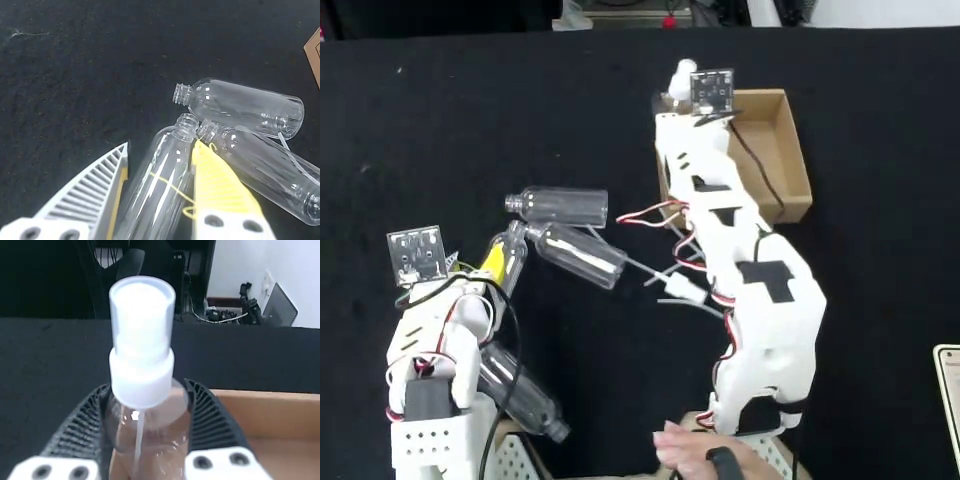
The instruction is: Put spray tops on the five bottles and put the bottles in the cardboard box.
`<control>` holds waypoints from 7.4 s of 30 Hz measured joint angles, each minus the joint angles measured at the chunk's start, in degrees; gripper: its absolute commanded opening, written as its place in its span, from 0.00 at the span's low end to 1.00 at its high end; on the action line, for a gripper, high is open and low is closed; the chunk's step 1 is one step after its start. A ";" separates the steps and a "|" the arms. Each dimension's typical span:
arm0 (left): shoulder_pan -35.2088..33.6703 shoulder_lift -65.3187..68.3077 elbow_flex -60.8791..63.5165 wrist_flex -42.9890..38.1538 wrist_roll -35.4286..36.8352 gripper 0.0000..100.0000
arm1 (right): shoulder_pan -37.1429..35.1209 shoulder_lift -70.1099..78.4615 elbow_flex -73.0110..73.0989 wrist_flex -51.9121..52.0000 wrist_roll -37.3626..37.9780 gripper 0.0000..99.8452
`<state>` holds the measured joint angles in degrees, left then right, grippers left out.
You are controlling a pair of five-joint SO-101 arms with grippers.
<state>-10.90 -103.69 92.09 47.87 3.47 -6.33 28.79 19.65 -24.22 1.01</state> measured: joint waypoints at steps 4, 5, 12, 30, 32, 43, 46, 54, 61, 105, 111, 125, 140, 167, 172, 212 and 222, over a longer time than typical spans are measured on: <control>0.00 0.00 0.00 0.00 0.00 0.20 | 0.00 0.09 -1.58 0.00 0.09 0.05; 0.00 0.00 0.00 0.00 0.00 0.20 | 0.00 0.09 -1.76 0.00 0.09 0.05; 0.00 0.00 0.00 0.00 0.00 0.20 | 0.00 0.09 -2.46 -1.67 0.09 0.05; 0.00 0.00 3.08 -5.54 0.00 0.20 | 0.00 8.18 -9.58 -2.02 0.09 0.05; 0.00 0.00 3.08 -5.54 0.00 0.20 | 0.00 8.18 -9.76 -2.02 0.00 0.05; 0.00 0.00 3.08 -5.54 0.00 0.20 | -0.18 8.18 -9.76 -2.02 0.00 0.13; 0.00 0.00 3.08 -5.54 0.00 0.20 | -0.26 8.18 -10.02 -0.97 0.00 0.13; 0.00 0.00 3.08 -5.54 0.00 0.20 | -0.26 8.18 -10.29 -0.62 0.00 0.13; 0.00 0.00 3.08 -5.54 0.00 0.20 | -0.26 8.18 -10.29 -0.62 0.00 0.20; 0.00 0.00 3.08 -5.54 0.00 0.20 | -1.05 7.91 -10.20 4.04 0.00 0.32; 0.00 0.00 3.08 -5.54 0.00 0.20 | -1.05 7.91 -10.20 4.04 0.00 0.32; 0.00 0.00 3.08 -5.54 0.00 0.20 | -1.14 2.73 -6.59 4.13 0.00 0.32; 0.00 0.00 3.08 -5.54 0.00 0.20 | -1.14 2.73 -6.59 4.13 0.00 0.32; 0.00 0.00 3.08 -5.54 0.00 0.20 | -1.14 -4.57 1.49 4.13 0.00 0.32; 0.00 0.00 3.08 -5.54 0.00 0.20 | -1.14 -5.63 4.66 4.13 0.00 0.32; 0.00 0.00 3.08 -5.54 0.00 0.20 | 1.14 -66.90 40.26 32.97 0.00 0.32; -15.47 0.00 2.90 -5.54 1.23 0.20 | -16.35 -69.89 24.00 75.16 0.00 0.32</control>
<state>-26.37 -103.69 94.99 42.33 4.70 -22.68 -41.10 43.65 50.95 1.01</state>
